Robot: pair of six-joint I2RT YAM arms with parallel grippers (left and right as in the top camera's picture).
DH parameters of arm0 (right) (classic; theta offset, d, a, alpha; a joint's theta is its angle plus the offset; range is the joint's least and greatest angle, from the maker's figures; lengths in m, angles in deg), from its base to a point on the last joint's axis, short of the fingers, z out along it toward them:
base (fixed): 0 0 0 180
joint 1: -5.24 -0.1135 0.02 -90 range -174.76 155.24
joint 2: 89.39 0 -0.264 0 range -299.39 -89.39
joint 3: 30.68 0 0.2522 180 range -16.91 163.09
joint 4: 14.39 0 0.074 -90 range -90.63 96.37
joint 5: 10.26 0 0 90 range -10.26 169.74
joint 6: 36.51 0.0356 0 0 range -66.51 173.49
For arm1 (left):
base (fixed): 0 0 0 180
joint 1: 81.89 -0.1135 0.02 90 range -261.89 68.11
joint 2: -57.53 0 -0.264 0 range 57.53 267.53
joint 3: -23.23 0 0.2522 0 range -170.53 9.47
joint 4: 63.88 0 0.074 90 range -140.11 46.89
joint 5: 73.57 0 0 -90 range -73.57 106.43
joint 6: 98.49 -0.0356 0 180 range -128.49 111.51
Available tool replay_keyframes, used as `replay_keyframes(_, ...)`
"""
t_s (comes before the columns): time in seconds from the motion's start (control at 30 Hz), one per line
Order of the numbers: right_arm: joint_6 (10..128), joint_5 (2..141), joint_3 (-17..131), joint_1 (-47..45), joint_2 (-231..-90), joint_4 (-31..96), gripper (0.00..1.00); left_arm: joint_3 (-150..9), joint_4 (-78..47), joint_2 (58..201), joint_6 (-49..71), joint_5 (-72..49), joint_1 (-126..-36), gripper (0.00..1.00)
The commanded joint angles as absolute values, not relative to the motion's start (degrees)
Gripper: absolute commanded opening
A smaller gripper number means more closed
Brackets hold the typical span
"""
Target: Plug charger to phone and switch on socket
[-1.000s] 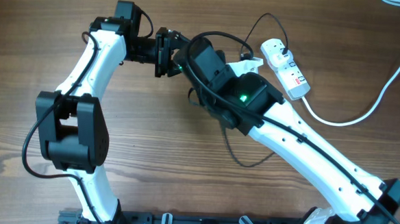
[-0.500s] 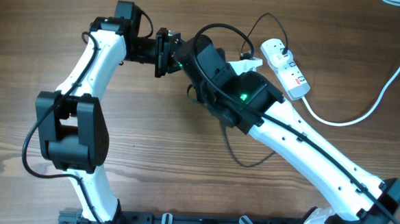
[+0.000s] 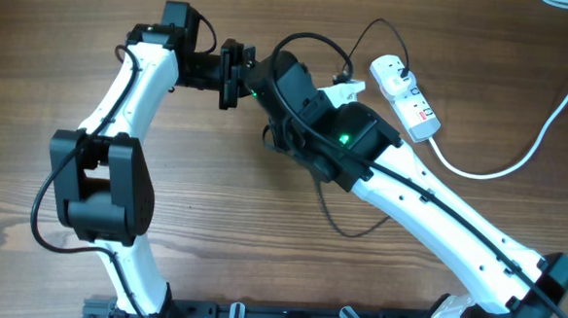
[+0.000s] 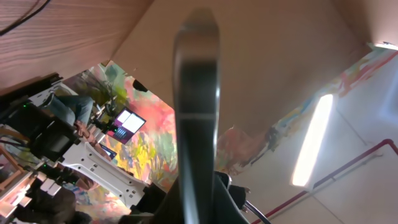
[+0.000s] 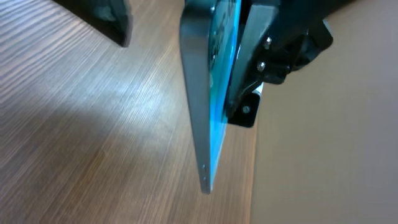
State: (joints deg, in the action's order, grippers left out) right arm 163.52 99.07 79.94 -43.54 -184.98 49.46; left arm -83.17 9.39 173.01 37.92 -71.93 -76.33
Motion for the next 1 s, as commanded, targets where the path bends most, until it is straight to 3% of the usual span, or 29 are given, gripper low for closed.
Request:
replay_keyframes(0.0,155.31,103.27,80.47,-43.67,-184.55,49.50,0.93,-84.20,9.15,171.09,37.37,-71.29,-76.51,0.04)
replay_keyframes(0.17,132.68,110.28,80.47,-42.51,-178.64,49.52,1.00,-84.20,6.46,171.09,37.35,-58.81,-77.21,0.04)
replay_keyframes(0.37,95.02,109.43,80.47,-35.38,-172.37,57.96,1.00,-84.20,10.00,171.09,36.72,-20.91,-77.99,0.04)
replay_keyframes(0.47,93.98,108.36,79.79,-30.03,-173.75,68.54,1.00,-84.20,10.94,170.54,31.03,-17.92,-77.88,0.04)
replay_keyframes(0.57,93.63,102.68,76.47,-24.65,-175.80,71.18,1.00,-84.20,10.86,168.05,27.67,-18.36,-77.88,0.04)
replay_keyframes(0.7,85.23,88.49,68.60,-18.82,-179.19,65.17,1.00,-84.20,10.68,160.66,25.94,-12.30,-77.88,0.04)
replay_keyframes(0.87,74.76,74.83,61.63,-18.95,-182.82,58.22,0.99,-84.20,14.18,150.85,27.17,6.43,-77.77,0.04)
replay_keyframes(0.97,71.59,73.67,59.38,-21.51,-184.70,56.36,0.91,-84.20,18.22,148.53,28.39,16.75,-77.77,0.04)
